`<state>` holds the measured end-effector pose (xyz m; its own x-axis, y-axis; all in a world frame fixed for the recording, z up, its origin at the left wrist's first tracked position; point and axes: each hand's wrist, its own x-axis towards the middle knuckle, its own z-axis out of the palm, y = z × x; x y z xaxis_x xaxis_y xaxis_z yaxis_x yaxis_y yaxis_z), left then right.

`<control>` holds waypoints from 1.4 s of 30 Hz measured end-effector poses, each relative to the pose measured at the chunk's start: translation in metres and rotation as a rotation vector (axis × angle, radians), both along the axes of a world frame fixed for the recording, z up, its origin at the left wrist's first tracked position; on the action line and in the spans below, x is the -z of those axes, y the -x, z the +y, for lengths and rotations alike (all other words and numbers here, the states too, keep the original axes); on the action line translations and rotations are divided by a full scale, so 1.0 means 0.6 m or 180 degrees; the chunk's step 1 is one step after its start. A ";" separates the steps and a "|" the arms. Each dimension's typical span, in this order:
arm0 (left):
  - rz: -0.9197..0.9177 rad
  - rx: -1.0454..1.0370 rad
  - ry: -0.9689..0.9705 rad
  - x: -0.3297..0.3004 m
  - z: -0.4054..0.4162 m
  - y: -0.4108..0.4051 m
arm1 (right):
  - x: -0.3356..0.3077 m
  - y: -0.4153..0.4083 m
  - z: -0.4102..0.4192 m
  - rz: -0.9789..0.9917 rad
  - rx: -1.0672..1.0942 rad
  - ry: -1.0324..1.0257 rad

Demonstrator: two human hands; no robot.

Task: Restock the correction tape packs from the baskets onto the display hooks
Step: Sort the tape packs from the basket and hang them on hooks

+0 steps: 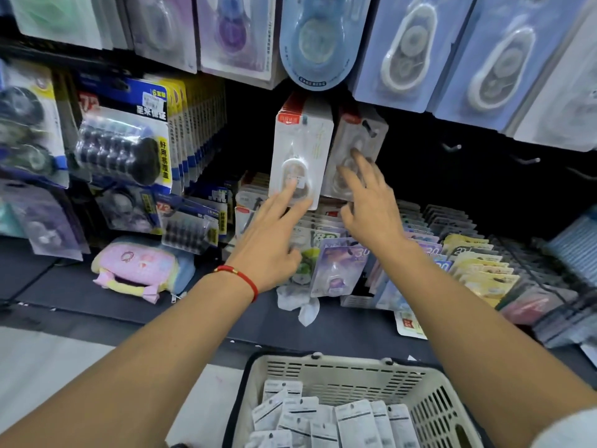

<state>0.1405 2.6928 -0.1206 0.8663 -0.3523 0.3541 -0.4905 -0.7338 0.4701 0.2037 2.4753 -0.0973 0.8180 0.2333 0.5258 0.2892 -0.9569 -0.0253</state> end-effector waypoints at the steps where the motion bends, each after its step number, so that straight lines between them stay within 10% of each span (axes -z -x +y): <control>1: 0.0040 0.0026 -0.0014 0.002 0.003 0.005 | 0.005 0.005 0.001 -0.0016 -0.0006 -0.0049; 8: 0.0744 0.0250 -0.0875 0.055 0.042 0.073 | 0.100 0.124 -0.010 0.0369 -0.0206 -0.1317; 12: 0.1265 0.0381 -0.1670 0.148 0.060 0.154 | 0.196 0.213 0.008 0.2032 -0.0171 -0.1264; 19: 0.2225 0.0029 -0.1224 0.304 0.056 0.299 | 0.408 0.382 0.079 0.4751 -0.0176 -0.0198; 25: 0.2064 -0.0628 -0.0172 0.288 0.042 0.295 | 0.503 0.467 0.131 0.4027 -0.0240 -0.0354; 32: 0.1613 -0.0741 -0.0170 0.292 0.014 0.294 | 0.449 0.407 0.010 0.3712 0.0600 -0.3330; 37: 0.2505 -0.0714 0.1296 0.303 -0.029 0.296 | 0.413 0.383 0.003 0.3819 -0.0296 -0.5202; 42: 0.2961 -0.1176 0.1701 0.320 -0.028 0.305 | 0.446 0.385 0.027 0.2954 0.0493 -0.3650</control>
<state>-0.0428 2.6761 -0.3127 0.8913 -0.0174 -0.4531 0.4178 -0.3571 0.8354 -0.0274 2.4917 -0.3649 0.9339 -0.0566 -0.3530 -0.3528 -0.3070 -0.8839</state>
